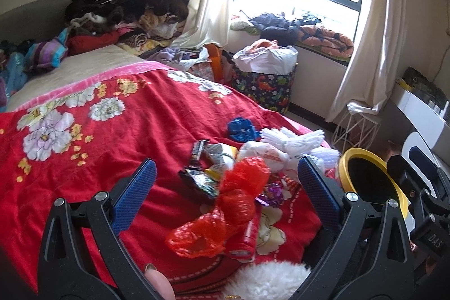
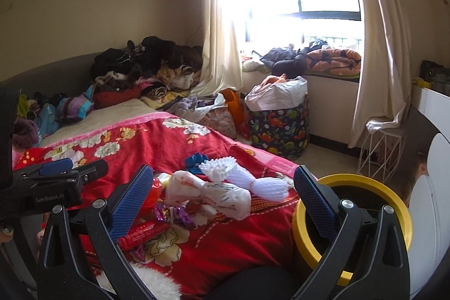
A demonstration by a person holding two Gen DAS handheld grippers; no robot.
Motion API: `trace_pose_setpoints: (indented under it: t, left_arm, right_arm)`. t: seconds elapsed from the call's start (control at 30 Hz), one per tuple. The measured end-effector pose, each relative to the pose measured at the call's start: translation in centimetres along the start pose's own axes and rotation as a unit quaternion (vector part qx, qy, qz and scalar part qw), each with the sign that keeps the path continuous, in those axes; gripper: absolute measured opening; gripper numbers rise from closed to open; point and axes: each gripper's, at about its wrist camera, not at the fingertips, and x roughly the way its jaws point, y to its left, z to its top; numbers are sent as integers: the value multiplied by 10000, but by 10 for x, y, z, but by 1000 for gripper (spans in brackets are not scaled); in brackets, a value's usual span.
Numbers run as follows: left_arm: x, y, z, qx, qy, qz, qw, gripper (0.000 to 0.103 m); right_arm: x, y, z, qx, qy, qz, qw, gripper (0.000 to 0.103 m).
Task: Collect trash
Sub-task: 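Move both tools toward the trash pile on the red bedspread, then grasp white plastic piece with right tool while left tool grasps red plastic bag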
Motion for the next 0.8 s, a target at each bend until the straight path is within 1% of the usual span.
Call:
trace_pose_setpoints:
  t: [0.2, 0.3, 0.37, 0.43, 0.5, 0.57, 0.67, 0.8]
  left_arm:
    - [10, 16, 4, -150, 89, 189, 9997, 92]
    - [15, 21, 6, -177, 96, 204, 9996, 92]
    - [18, 22, 7, -166, 99, 80, 9998, 92]
    - [21, 22, 7, -145, 100, -170, 9997, 92]
    - [24, 17, 8, -2, 105, -237, 9997, 92]
    - [31, 9, 7, 164, 197, -289, 9993, 92]
    - [40, 2, 5, 277, 330, -357, 9984, 92]
    - [57, -10, -1, 603, 552, -381, 9959, 92]
  right_arm:
    - [18, -3, 4, 40, 126, 71, 9999, 97]
    - [28, -7, 5, 72, 181, 23, 9998, 97]
    - [34, -12, 5, 104, 223, -11, 9997, 97]
    - [40, -19, 6, 161, 274, -70, 9995, 97]
    - [46, -26, 6, 231, 313, -124, 9992, 97]
    - [50, -35, 6, 316, 340, -182, 9988, 97]
    - [58, -49, 6, 427, 401, -264, 9979, 97]
    - [68, -59, 3, 380, 525, -283, 9975, 97]
